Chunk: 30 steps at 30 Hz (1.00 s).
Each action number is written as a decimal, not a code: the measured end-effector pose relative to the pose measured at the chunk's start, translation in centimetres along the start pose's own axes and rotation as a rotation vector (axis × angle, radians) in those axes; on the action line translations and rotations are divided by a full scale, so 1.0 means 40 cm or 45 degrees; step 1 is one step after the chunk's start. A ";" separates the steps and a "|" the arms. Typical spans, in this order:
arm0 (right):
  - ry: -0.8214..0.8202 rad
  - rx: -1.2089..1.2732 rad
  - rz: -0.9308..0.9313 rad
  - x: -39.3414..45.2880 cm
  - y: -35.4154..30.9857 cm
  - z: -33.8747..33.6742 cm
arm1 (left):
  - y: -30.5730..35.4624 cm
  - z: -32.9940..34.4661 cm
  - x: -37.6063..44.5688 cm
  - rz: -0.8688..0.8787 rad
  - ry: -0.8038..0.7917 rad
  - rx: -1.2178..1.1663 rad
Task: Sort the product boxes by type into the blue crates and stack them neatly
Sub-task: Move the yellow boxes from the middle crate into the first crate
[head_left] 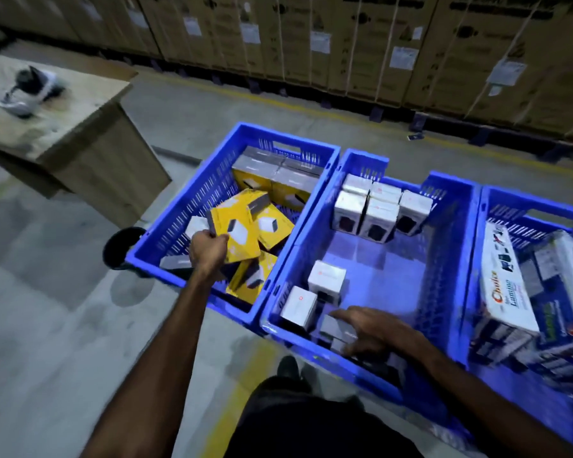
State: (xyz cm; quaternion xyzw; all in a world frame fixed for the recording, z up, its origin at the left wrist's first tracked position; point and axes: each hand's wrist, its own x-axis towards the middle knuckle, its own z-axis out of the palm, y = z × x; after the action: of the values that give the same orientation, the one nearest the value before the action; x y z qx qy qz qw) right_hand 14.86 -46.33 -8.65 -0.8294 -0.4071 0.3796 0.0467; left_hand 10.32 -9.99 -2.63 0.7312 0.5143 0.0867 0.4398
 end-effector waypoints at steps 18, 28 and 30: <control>0.317 -0.157 0.151 0.023 0.020 -0.038 | -0.117 0.053 -0.179 0.907 -0.091 0.185; 0.713 0.876 -0.110 -0.128 -0.035 -0.350 | -0.115 0.059 -0.189 0.850 -0.066 0.192; 0.828 1.115 -0.163 -0.112 -0.077 -0.406 | -0.112 0.058 -0.196 0.851 -0.053 0.158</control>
State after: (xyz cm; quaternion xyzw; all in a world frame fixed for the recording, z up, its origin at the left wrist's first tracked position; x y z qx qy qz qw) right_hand 22.03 -43.72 6.68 -0.7806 -0.2251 0.2339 0.5340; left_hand 5.06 -17.38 -4.77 0.8862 0.2414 0.1795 0.3524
